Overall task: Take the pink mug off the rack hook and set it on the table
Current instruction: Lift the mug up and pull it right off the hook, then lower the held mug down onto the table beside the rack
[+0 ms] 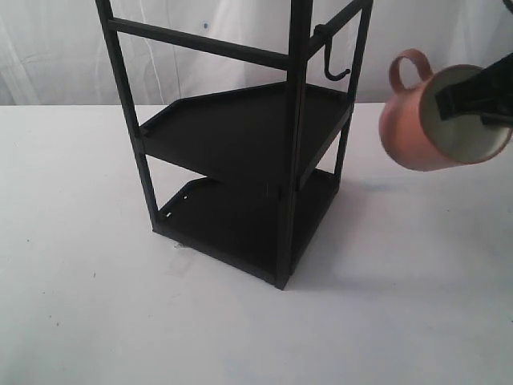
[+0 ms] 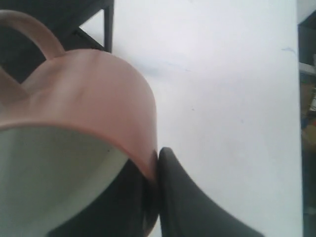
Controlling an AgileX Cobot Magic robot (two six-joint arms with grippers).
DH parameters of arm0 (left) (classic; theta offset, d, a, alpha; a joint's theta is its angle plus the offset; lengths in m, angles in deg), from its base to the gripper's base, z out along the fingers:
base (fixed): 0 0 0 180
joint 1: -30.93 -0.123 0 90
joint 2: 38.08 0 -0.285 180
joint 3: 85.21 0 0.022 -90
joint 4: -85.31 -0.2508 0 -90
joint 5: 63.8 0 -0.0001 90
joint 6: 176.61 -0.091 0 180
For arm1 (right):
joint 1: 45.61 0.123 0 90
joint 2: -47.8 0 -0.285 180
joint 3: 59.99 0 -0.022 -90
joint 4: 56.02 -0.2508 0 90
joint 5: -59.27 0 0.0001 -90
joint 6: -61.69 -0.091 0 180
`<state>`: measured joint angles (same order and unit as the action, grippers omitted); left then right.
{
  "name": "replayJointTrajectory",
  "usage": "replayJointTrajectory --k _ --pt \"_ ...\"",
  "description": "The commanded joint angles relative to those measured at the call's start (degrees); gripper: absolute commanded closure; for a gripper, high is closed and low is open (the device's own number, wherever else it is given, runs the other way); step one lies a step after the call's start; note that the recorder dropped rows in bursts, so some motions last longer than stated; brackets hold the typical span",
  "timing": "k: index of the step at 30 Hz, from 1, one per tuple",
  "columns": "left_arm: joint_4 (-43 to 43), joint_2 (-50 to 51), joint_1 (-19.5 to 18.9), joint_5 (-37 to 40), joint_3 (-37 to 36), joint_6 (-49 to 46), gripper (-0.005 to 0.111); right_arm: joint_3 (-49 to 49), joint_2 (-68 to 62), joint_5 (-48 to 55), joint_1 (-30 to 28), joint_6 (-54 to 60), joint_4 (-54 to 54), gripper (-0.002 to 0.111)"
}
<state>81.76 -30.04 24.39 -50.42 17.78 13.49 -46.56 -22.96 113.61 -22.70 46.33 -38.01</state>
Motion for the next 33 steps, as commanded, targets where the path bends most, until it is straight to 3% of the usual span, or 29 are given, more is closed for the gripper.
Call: replayJointTrajectory --k 1,11,25,33 --pt "0.0 -0.3 0.4 -0.1 -0.2 0.2 0.107 -0.1 1.2 4.3 -0.1 -0.2 3.8 0.103" --pt "0.0 -0.3 0.4 -0.1 -0.2 0.2 0.107 -0.1 -3.7 15.6 -0.1 8.8 1.9 0.103" --pt "0.0 -0.3 0.4 -0.1 -0.2 0.2 0.107 -0.1 -7.5 15.6 -0.1 21.6 -17.3 0.103" --pt "0.0 -0.3 0.4 -0.1 -0.2 0.2 0.107 -0.1 -7.5 15.6 -0.1 22.7 -18.4 0.103"
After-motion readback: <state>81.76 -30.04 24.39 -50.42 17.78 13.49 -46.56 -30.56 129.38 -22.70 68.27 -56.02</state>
